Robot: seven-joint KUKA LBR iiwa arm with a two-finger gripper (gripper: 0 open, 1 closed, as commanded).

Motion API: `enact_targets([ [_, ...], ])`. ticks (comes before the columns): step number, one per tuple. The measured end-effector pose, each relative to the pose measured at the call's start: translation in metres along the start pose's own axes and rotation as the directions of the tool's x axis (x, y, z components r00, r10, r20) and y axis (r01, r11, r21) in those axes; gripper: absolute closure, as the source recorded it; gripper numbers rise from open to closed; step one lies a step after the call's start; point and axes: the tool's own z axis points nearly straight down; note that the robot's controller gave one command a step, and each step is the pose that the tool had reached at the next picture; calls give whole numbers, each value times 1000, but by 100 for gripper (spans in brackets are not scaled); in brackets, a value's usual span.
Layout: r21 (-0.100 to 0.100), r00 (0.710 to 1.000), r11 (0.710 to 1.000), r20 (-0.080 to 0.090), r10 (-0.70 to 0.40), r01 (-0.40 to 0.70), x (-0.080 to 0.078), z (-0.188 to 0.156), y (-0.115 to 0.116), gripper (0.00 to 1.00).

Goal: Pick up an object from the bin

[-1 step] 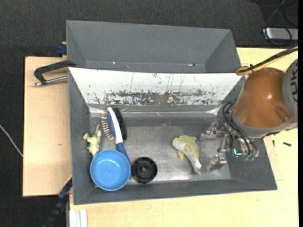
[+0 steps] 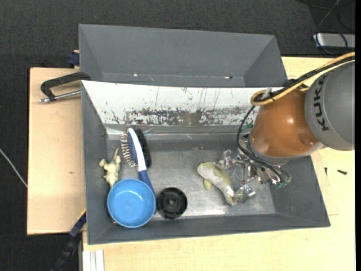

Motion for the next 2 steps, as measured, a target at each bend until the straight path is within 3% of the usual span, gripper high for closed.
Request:
enact_targets([
  [1, 2, 1000, 1000, 14, -2, 2, -4, -2, 1, 100],
  [2, -4, 1000, 1000, 2, 1, -1, -32, -135, 11, 100],
])
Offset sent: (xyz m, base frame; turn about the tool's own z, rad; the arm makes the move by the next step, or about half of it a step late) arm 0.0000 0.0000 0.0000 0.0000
